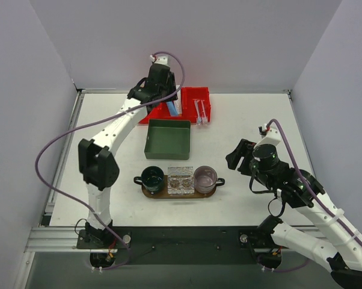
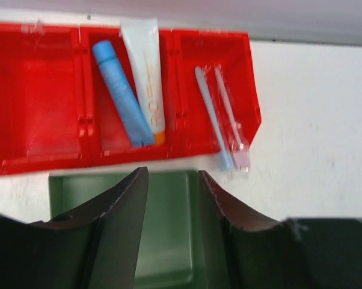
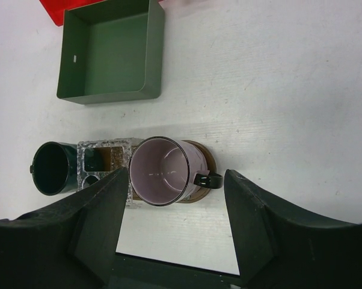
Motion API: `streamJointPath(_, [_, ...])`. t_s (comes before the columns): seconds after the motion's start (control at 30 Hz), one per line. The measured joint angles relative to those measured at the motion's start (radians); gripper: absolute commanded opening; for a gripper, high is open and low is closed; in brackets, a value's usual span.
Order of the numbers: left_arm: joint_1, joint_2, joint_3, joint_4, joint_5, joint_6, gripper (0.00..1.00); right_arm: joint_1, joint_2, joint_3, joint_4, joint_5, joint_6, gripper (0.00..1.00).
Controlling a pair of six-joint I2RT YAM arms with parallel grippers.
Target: Prepare toiletry sets of a toothbrush and toothpaste on the tray
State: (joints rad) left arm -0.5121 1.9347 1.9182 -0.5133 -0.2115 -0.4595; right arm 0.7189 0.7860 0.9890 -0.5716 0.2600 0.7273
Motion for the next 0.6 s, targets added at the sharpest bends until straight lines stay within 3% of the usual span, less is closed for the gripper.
streamJointPath(0.13, [0.026, 0.259, 0.352, -0.119, 0.014, 0.027, 0.48, -0.008, -0.008, -0.003, 0.001, 0.000, -0.003, 0.60])
streamJointPath(0.23, [0.039, 0.401, 0.527, -0.197, 0.014, 0.042, 0.48, -0.016, -0.012, -0.016, 0.002, 0.000, -0.006, 0.60])
streamJointPath(0.6, [0.050, 0.547, 0.541, -0.292, 0.049, 0.055, 0.47, -0.030, -0.011, -0.027, 0.004, -0.007, -0.018, 0.60])
